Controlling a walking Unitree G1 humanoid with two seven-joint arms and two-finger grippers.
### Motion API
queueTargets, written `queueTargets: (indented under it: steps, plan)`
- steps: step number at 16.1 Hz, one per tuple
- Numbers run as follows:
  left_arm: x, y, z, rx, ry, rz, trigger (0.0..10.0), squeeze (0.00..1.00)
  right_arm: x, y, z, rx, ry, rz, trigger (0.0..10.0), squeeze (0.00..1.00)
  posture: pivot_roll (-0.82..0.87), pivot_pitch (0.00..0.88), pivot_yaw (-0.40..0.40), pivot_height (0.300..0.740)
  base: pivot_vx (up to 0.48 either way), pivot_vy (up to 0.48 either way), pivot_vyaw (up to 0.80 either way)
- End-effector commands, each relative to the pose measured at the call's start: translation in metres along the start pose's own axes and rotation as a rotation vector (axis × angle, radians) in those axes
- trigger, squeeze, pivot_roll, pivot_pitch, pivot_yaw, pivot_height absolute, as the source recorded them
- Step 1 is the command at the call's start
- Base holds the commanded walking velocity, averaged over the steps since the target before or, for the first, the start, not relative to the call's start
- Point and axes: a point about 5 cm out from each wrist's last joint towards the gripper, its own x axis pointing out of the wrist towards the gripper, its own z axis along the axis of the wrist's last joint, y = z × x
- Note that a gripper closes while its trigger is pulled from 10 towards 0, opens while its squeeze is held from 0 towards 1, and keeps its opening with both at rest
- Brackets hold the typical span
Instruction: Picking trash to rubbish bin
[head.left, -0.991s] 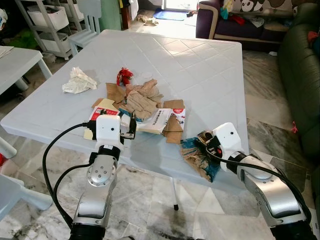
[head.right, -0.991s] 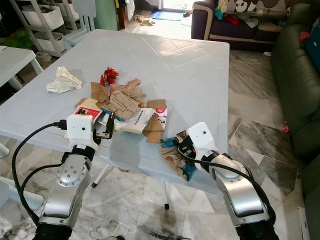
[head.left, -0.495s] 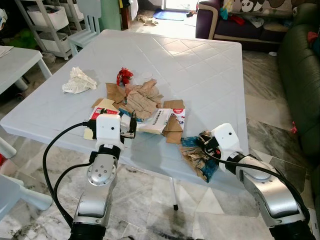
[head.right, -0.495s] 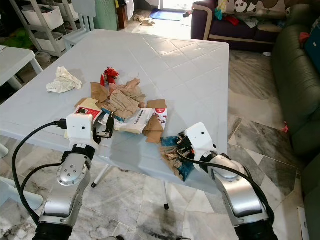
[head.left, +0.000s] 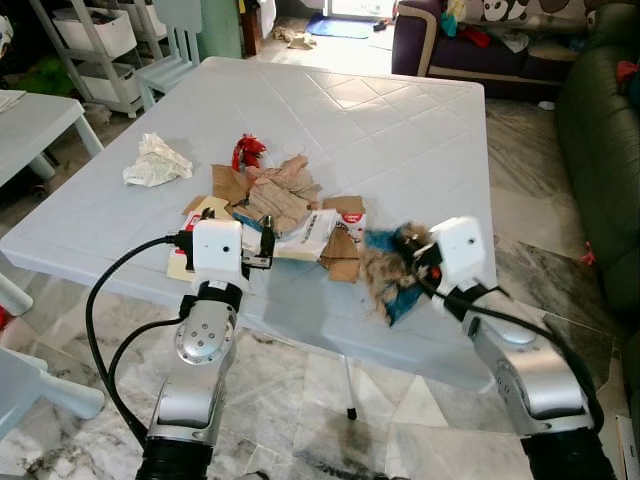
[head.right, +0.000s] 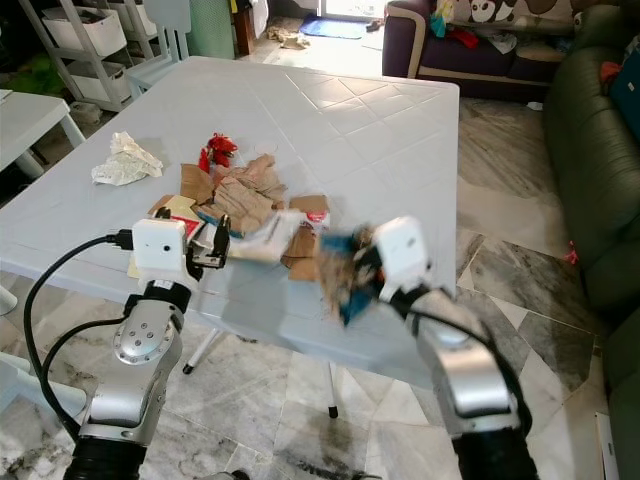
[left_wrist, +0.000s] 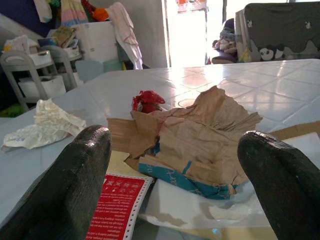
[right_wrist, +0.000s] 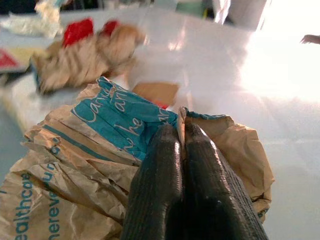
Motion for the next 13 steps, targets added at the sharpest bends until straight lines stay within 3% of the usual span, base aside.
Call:
queueTargets:
  steps: [1,7,9,13]
  plan:
    - [0.001,0.002,0.001,0.004,-0.008,0.010,10.0,0.00,0.000,-0.003,0.010,-0.002,-0.064,-0.022,0.0,0.00,-0.04,0.107,-0.017,0.740,0.000,0.000,0.00]
    - [0.002,0.002,0.002,0.006,-0.020,0.022,10.0,0.00,0.002,-0.015,0.055,0.003,-0.303,-0.142,0.0,0.00,-0.04,0.101,-0.015,0.740,0.000,0.000,0.00]
    - [0.003,0.003,0.003,0.009,-0.022,0.024,10.0,0.00,0.004,-0.018,0.067,0.014,-0.343,-0.160,0.0,0.00,-0.04,0.101,-0.014,0.740,0.000,0.000,0.00]
    - [0.002,0.007,0.003,0.048,-0.023,0.071,10.0,0.00,0.005,-0.016,0.066,0.022,-0.344,-0.159,0.0,0.00,-0.04,0.102,-0.015,0.740,0.000,0.000,0.00]
